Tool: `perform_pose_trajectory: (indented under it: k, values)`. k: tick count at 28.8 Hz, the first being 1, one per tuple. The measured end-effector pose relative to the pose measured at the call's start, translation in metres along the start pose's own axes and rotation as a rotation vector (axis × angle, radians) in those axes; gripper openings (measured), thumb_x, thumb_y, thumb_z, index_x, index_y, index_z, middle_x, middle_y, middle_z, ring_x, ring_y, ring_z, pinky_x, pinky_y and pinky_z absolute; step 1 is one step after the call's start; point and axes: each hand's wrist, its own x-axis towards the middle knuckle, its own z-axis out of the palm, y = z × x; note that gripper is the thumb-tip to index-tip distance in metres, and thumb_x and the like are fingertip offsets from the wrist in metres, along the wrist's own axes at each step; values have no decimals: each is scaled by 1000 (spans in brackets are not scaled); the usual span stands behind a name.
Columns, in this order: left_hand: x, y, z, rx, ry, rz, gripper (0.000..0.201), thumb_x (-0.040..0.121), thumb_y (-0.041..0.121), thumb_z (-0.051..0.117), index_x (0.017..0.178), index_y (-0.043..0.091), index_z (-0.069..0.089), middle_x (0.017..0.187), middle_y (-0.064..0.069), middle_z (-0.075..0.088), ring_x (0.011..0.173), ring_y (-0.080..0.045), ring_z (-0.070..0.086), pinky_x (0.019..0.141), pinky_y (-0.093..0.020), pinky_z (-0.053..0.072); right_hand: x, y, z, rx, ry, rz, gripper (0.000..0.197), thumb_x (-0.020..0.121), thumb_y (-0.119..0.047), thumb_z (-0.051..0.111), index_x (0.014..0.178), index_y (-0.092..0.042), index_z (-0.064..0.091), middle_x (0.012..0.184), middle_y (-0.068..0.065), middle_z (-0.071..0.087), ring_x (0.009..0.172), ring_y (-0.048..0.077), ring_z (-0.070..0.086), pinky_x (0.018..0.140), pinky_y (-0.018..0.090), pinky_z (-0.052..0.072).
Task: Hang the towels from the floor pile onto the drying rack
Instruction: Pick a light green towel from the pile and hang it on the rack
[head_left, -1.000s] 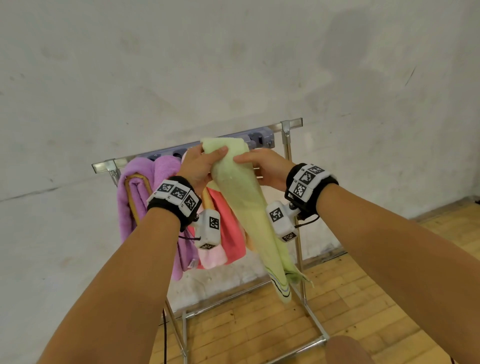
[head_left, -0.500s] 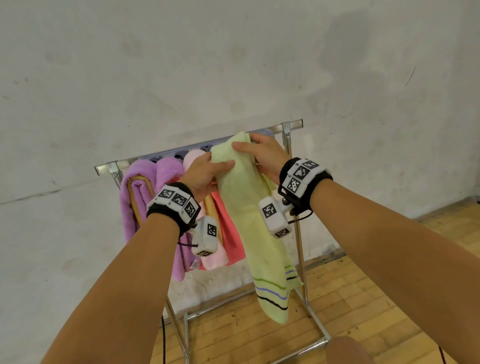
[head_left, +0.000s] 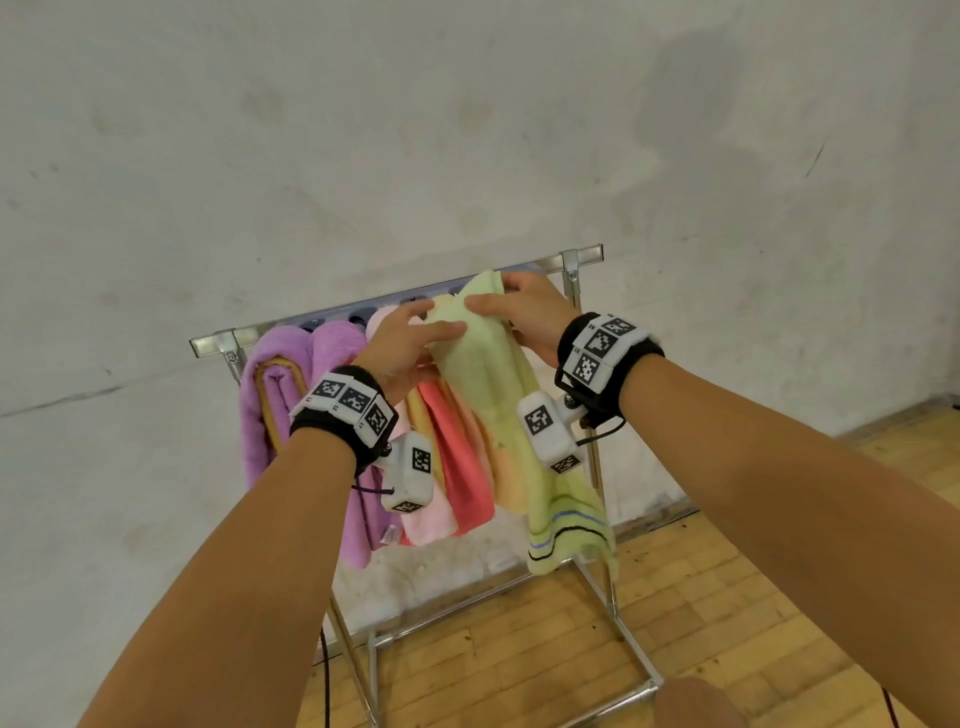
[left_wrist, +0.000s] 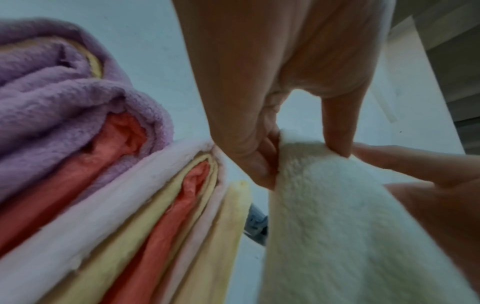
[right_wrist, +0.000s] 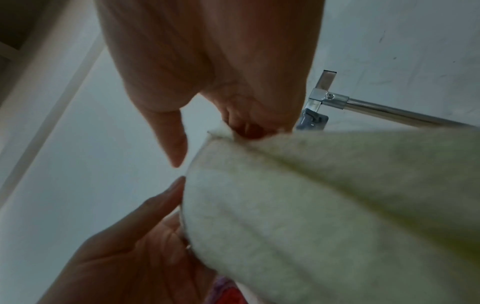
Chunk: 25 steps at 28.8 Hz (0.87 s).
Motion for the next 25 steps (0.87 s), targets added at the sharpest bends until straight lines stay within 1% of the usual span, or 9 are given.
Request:
perform_pose_trajectory:
  k: [4, 7, 9, 11, 12, 15, 18, 22, 25]
  values:
    - [5, 9, 1, -26, 109, 105, 57, 82, 12, 77, 133, 19, 53, 132, -17, 57, 87, -22, 67, 59, -26, 55, -2, 0, -1, -6, -115, 105, 43, 85, -17, 71, 125, -8, 61, 117, 12, 71, 105, 27, 69, 76, 32, 58]
    - [3, 13, 2, -20, 116, 116, 52, 84, 16, 76, 131, 23, 55, 133, -18, 56, 81, -20, 64, 55, -25, 54, -2, 0, -4, 2, -130, 64, 40, 82, -8, 72, 122, -5, 64, 113, 12, 72, 103, 27, 71, 85, 37, 59]
    - [-1, 12, 3, -2, 60, 56, 52, 84, 21, 76, 132, 26, 54, 127, -15, 61, 87, -24, 65, 63, -31, 58, 1, -1, -4, 18, -55, 21, 49, 79, -10, 78, 125, -5, 61, 114, 13, 71, 103, 28, 70, 92, 45, 57]
    - [-4, 8, 3, 25, -10, 14, 54, 83, 21, 77, 131, 30, 55, 126, -12, 64, 100, -28, 67, 82, -40, 59, 2, -3, -4, 34, 18, 15, 53, 80, -13, 79, 127, -5, 57, 116, 13, 69, 104, 28, 69, 93, 45, 56]
    - [-5, 7, 4, 27, -26, 19, 54, 82, 18, 77, 130, 31, 56, 125, -11, 65, 105, -29, 67, 85, -41, 58, 4, -4, -3, 39, 32, 22, 53, 80, -14, 79, 127, -5, 56, 117, 12, 68, 105, 27, 69, 92, 44, 57]
    - [-6, 10, 5, 12, 25, 92, 50, 85, 10, 74, 130, 26, 58, 116, -10, 67, 93, -24, 69, 69, -33, 59, 2, -4, -2, 24, 12, 85, 51, 83, -18, 76, 128, -7, 56, 119, 11, 67, 107, 26, 67, 82, 37, 59]
    - [-6, 14, 4, 14, 73, 146, 44, 87, 8, 72, 128, 19, 60, 102, -9, 67, 75, -17, 69, 58, -27, 56, -3, -2, -2, -49, -50, 143, 42, 83, -15, 70, 123, -10, 58, 122, 13, 63, 112, 29, 62, 85, 38, 57]
    - [-5, 11, -1, 20, 62, 142, 29, 89, 10, 69, 117, 14, 66, 95, -6, 67, 78, -18, 65, 60, -27, 55, -6, -7, -4, -16, -46, 80, 45, 83, -9, 73, 125, -10, 57, 118, 8, 66, 108, 25, 65, 79, 33, 56]
    - [-6, 8, -4, 25, 41, 90, 25, 94, 11, 52, 107, 19, 72, 86, 0, 65, 75, -14, 60, 67, -27, 52, -4, -11, -5, 67, 23, 23, 45, 84, -11, 74, 126, -13, 56, 119, 8, 62, 108, 24, 63, 80, 33, 56]
